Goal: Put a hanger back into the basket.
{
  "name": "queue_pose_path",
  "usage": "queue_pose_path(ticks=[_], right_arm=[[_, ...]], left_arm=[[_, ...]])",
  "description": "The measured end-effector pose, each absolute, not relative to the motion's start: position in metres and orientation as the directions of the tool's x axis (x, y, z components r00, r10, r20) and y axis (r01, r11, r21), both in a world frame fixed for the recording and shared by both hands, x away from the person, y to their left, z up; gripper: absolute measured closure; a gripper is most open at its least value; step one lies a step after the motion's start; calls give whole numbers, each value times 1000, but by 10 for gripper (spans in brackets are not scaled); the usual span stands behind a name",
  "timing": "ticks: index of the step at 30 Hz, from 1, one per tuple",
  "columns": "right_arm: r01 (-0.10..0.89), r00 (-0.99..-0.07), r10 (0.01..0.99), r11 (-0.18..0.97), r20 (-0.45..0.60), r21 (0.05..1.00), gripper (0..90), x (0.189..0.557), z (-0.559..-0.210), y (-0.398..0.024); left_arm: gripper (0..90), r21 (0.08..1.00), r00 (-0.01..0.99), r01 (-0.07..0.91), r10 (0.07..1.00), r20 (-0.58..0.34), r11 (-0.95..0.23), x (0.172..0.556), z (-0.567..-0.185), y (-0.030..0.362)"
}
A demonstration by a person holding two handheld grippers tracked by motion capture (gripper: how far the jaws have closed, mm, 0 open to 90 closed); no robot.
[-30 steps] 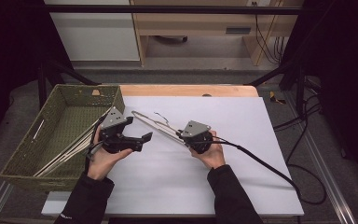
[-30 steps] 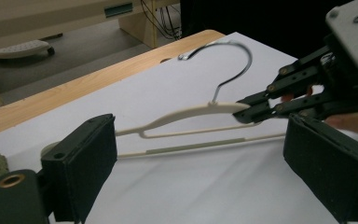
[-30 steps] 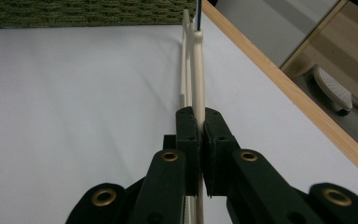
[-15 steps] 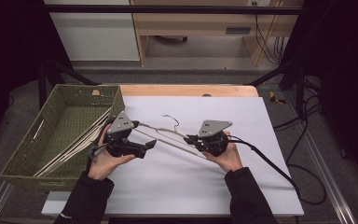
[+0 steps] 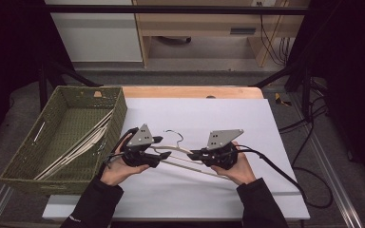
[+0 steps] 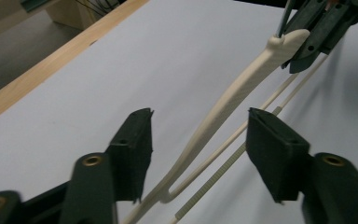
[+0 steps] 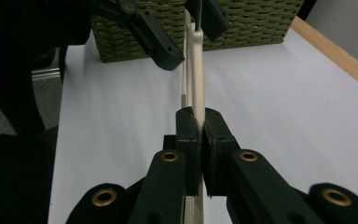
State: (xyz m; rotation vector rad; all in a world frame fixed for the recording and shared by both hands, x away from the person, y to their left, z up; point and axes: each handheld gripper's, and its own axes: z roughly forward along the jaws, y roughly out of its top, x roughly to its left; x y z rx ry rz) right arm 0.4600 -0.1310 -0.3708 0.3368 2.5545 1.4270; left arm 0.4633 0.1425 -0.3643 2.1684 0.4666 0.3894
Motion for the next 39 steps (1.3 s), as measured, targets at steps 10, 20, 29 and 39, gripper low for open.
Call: queue_pose_path(ticks=[10, 20, 29, 39], right_arm=[[106, -964, 262, 536, -45, 837, 868, 455, -372, -131], [134, -918, 385, 532, -98, 836, 702, 455, -371, -136], [177, -841, 534, 430, -92, 885, 395, 453, -372, -161], [256, -698, 715, 211, 29, 943, 157, 441, -387, -215]], left_arm=[[690, 770, 912, 181, 398, 102, -612, 459, -366, 139], [822, 765, 929, 210, 368, 37, -608, 448, -360, 128], [865, 773, 909, 242, 415, 30, -586, 442, -357, 123], [865, 827, 833, 270, 551, 57, -493, 441, -336, 141]])
